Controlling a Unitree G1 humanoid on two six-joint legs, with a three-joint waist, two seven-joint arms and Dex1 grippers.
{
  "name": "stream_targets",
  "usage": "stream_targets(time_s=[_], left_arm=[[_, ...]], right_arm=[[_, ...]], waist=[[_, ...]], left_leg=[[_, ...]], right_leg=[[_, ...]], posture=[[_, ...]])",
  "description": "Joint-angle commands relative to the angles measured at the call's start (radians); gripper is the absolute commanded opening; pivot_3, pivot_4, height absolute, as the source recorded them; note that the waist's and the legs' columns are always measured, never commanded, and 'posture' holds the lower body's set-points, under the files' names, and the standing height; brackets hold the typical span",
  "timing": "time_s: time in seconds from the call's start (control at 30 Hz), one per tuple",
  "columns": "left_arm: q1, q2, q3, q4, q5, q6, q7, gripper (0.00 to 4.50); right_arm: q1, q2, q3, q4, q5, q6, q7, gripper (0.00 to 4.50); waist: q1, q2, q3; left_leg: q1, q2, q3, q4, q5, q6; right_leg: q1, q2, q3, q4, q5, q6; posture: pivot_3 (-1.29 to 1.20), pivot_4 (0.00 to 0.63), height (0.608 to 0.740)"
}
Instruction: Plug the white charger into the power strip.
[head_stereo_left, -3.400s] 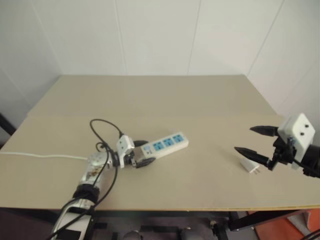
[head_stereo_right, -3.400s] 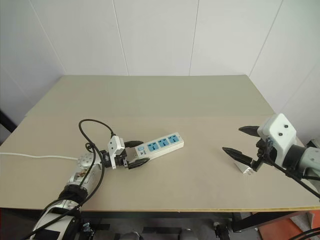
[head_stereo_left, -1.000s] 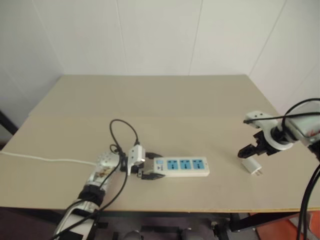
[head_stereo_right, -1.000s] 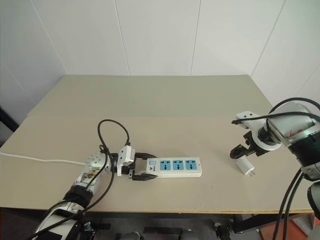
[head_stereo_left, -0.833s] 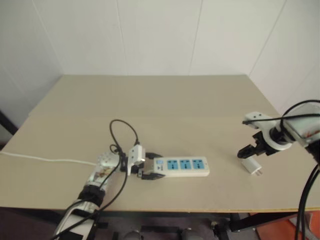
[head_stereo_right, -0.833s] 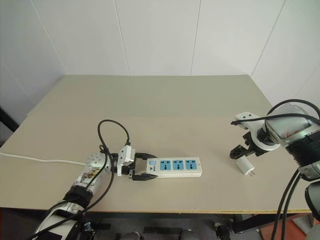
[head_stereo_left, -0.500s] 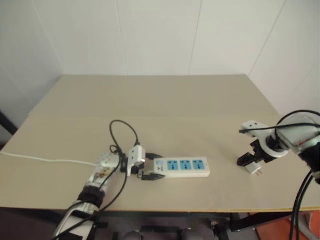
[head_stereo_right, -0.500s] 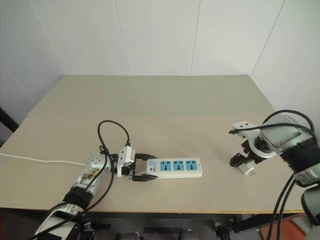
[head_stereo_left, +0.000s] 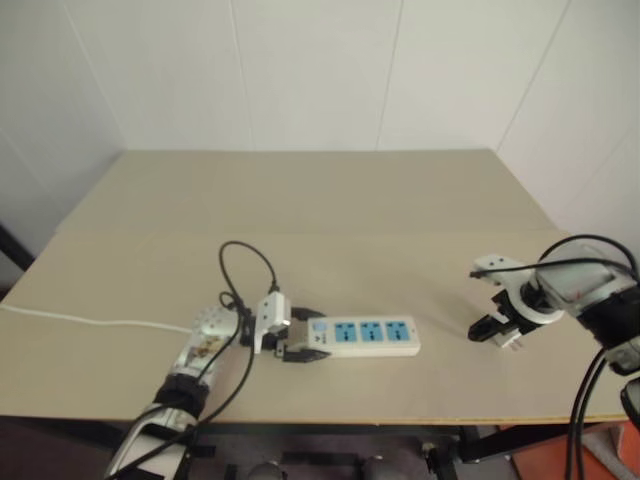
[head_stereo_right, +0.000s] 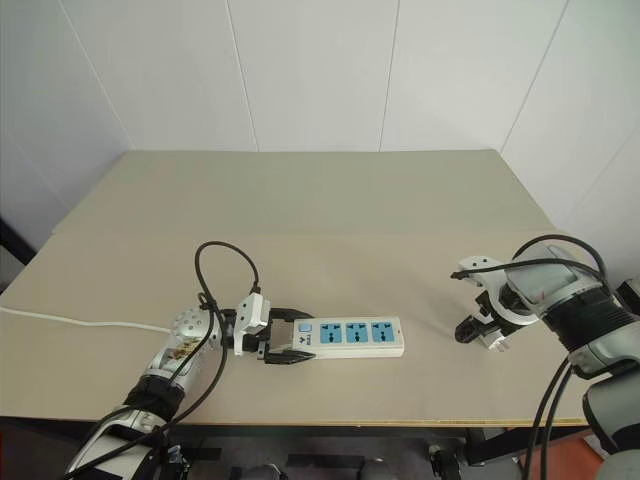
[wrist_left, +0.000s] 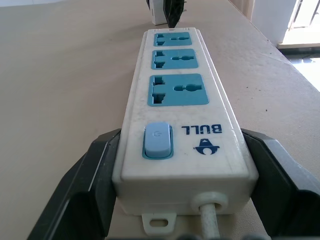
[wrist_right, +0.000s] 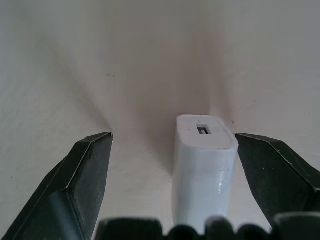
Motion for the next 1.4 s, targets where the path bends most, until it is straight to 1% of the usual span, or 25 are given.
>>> stream_targets(time_s=[0.03, 0.3, 0.4, 0.67, 0.8, 0.9, 0.97, 1.0, 1.07, 1.2, 1.27, 1.33, 1.4], left_arm=[[0.029, 0.011, -0.040, 0.002, 0.022, 0.014, -0.015, 3.26], [0.021, 0.017, -0.042, 0.001, 0.022, 0.018, -0.018, 3.26], [0.018, 0.018, -0.042, 0.003, 0.024, 0.018, -0.017, 3.26], [0.025, 0.022, -0.044, -0.003, 0.027, 0.017, -0.013, 3.26], [0.024, 0.025, -0.042, 0.001, 0.030, 0.013, -0.006, 3.26], [0.025, 0.027, -0.042, 0.001, 0.030, 0.013, -0.003, 3.26], [0.026, 0.029, -0.040, 0.001, 0.028, 0.014, -0.002, 3.26], [0.026, 0.030, -0.040, 0.001, 0.028, 0.014, -0.002, 3.26], [0.026, 0.032, -0.040, 0.000, 0.027, 0.015, -0.003, 3.26], [0.015, 0.042, -0.047, 0.010, 0.030, 0.025, -0.018, 3.26], [0.005, 0.045, -0.050, 0.022, 0.033, 0.029, -0.019, 3.26], [-0.005, 0.048, -0.051, 0.034, 0.034, 0.029, -0.019, 3.26], [-0.013, 0.055, -0.053, 0.043, 0.037, 0.028, -0.023, 3.26]], right_arm=[[0.003, 0.012, -0.031, 0.009, -0.019, -0.015, 0.001, 4.50], [0.010, 0.042, -0.041, 0.044, -0.051, -0.044, 0.003, 4.50], [0.012, 0.045, -0.037, 0.044, -0.062, -0.054, 0.013, 3.90], [0.015, 0.038, -0.022, 0.037, -0.080, -0.060, 0.042, 1.22], [0.022, 0.018, -0.001, 0.017, -0.099, -0.070, 0.073, 1.18], [0.028, 0.009, -0.017, 0.008, -0.118, -0.105, 0.075, 1.18], [0.033, 0.022, -0.133, -0.009, -0.100, -0.199, 0.044, 1.18], [0.033, 0.028, -0.171, -0.016, -0.093, -0.225, 0.036, 1.18], [0.071, 0.059, -0.344, -0.066, -0.023, -0.327, 0.015, 1.18], [0.152, 0.131, -0.562, -0.181, 0.083, -0.400, -0.003, 1.18], [0.201, 0.172, -0.636, -0.252, 0.122, -0.427, -0.015, 1.18], [0.262, 0.247, -0.706, -0.325, 0.154, -0.501, -0.057, 1.18], [0.301, 0.327, -0.744, -0.375, 0.176, -0.540, -0.108, 1.18]], waist=[[-0.001, 0.000, 0.000], [-0.004, 0.000, -0.001], [-0.005, -0.001, -0.001], [-0.005, -0.001, -0.001], [-0.005, -0.001, -0.001], [-0.004, -0.001, -0.001], [-0.004, -0.001, -0.001], [-0.004, -0.001, -0.001], [-0.006, -0.001, -0.001], [-0.005, -0.001, -0.001], [-0.004, -0.001, -0.001], [-0.004, -0.001, -0.001], [-0.005, -0.001, -0.001]], left_leg=[[0.000, 0.000, 0.000, 0.000, 0.000, 0.000], [0.002, 0.000, 0.000, 0.000, 0.000, 0.000], [0.002, 0.000, 0.000, 0.000, 0.000, 0.000], [0.002, 0.000, 0.000, 0.000, 0.000, 0.000], [0.002, 0.000, 0.000, 0.000, 0.000, 0.000], [0.002, 0.000, 0.000, 0.000, 0.000, 0.000], [0.002, 0.000, 0.000, 0.000, 0.000, 0.000], [0.002, 0.000, 0.000, 0.000, 0.000, 0.000], [0.002, 0.000, 0.000, 0.000, 0.000, 0.000], [0.002, 0.000, 0.000, 0.000, 0.000, 0.000], [0.002, 0.000, -0.001, 0.000, 0.000, 0.000], [0.002, 0.000, -0.001, 0.000, 0.000, 0.000], [0.002, 0.000, -0.001, 0.000, 0.000, 0.000]], right_leg=[[0.000, 0.000, 0.000, 0.000, 0.000, 0.000], [0.002, 0.000, 0.000, 0.000, 0.000, 0.000], [0.002, 0.000, 0.000, 0.000, 0.000, 0.000], [0.002, 0.000, 0.000, 0.000, 0.000, 0.000], [0.002, 0.000, 0.000, 0.000, 0.000, 0.000], [0.002, 0.000, 0.000, 0.000, 0.000, 0.000], [0.002, 0.000, 0.000, 0.000, 0.000, 0.000], [0.002, 0.000, 0.000, 0.000, 0.000, 0.000], [0.001, 0.000, 0.000, 0.000, 0.000, 0.000], [0.001, 0.001, 0.000, 0.001, 0.000, 0.000], [0.002, 0.001, 0.000, 0.000, 0.000, 0.000], [0.002, 0.001, 0.000, 0.001, 0.000, 0.000], [0.002, 0.001, 0.000, 0.001, 0.000, 0.000]], posture=[[0.00, 0.150, 0.740], [0.00, 0.150, 0.740], [0.00, 0.150, 0.740], [0.00, 0.150, 0.740], [0.00, 0.150, 0.740], [0.00, 0.150, 0.740], [0.00, 0.150, 0.740], [0.00, 0.150, 0.740], [0.00, 0.150, 0.740], [0.00, 0.150, 0.740], [0.00, 0.150, 0.740], [0.00, 0.150, 0.740], [0.00, 0.150, 0.740]])
